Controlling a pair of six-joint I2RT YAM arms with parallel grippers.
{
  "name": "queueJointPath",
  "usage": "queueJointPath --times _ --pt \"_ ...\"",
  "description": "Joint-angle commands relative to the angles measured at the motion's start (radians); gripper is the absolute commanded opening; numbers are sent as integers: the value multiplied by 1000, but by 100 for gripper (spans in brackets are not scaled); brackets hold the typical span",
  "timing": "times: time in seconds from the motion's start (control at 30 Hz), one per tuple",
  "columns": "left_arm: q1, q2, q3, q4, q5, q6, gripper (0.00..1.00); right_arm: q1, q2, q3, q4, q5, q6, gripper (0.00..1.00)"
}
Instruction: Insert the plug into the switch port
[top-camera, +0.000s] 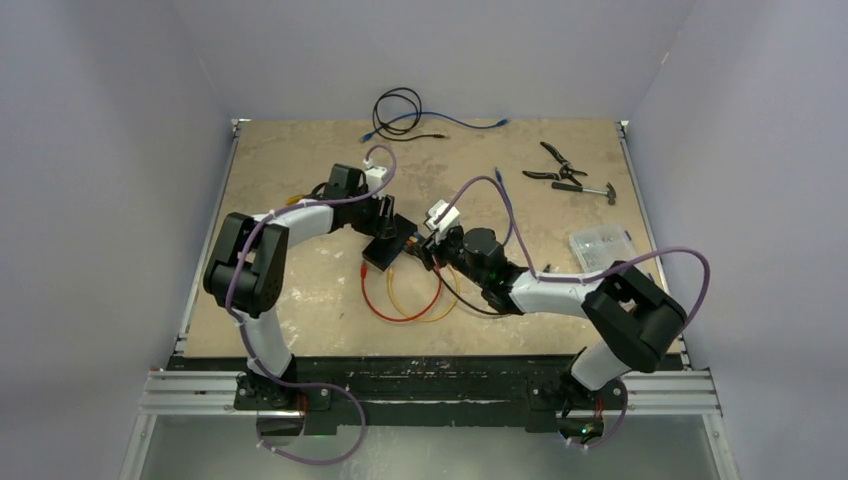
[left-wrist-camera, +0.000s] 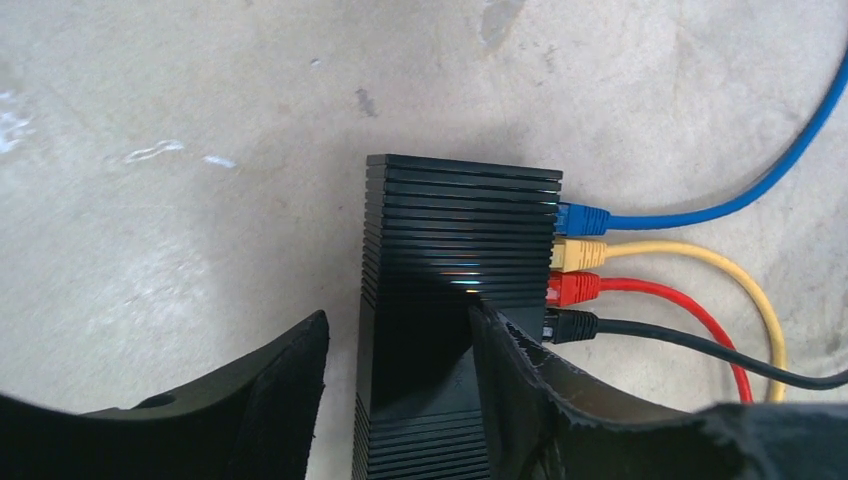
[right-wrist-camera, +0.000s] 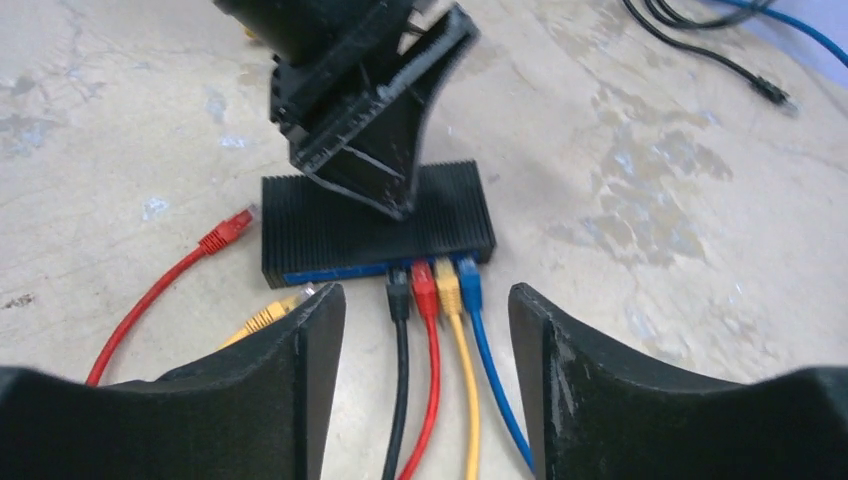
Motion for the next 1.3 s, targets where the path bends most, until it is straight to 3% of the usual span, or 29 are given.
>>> queueJointPath --times 0.0,0.13,0.23,0.3,0.43,0.5,0.63,0.87,1.1,1.27 --pt "15 -68 16 -59 -129 8 55 3 -139 -20 -99 143 56 69" --pt "38 -140 52 -31 -220 -68 68 -33 -243 -24 -192 211 61 78" --pt "104 -182 56 57 -219 -209 94 -86 -324 -37 -244 210 75 81" --pt "165 -186 53 139 -172 -324 99 -122 -374 -55 -259 202 112 82" --pt "270 -84 96 309 87 -482 99 -154 -447 -79 -298 211 127 86" --pt "294 -8 148 347 144 -550 99 -158 -467 -88 -313 222 131 87" --pt "297 71 187 432 39 -635 99 -165 -496 -109 -323 252 140 88" --pt "292 278 406 393 -70 -659 92 -168 -507 -116 -357 291 141 90" --pt "267 491 655 391 -153 -653 82 -174 -484 -101 -386 312 149 90" --pt "242 647 833 454 -137 -667 67 -175 -462 -85 -413 310 155 90"
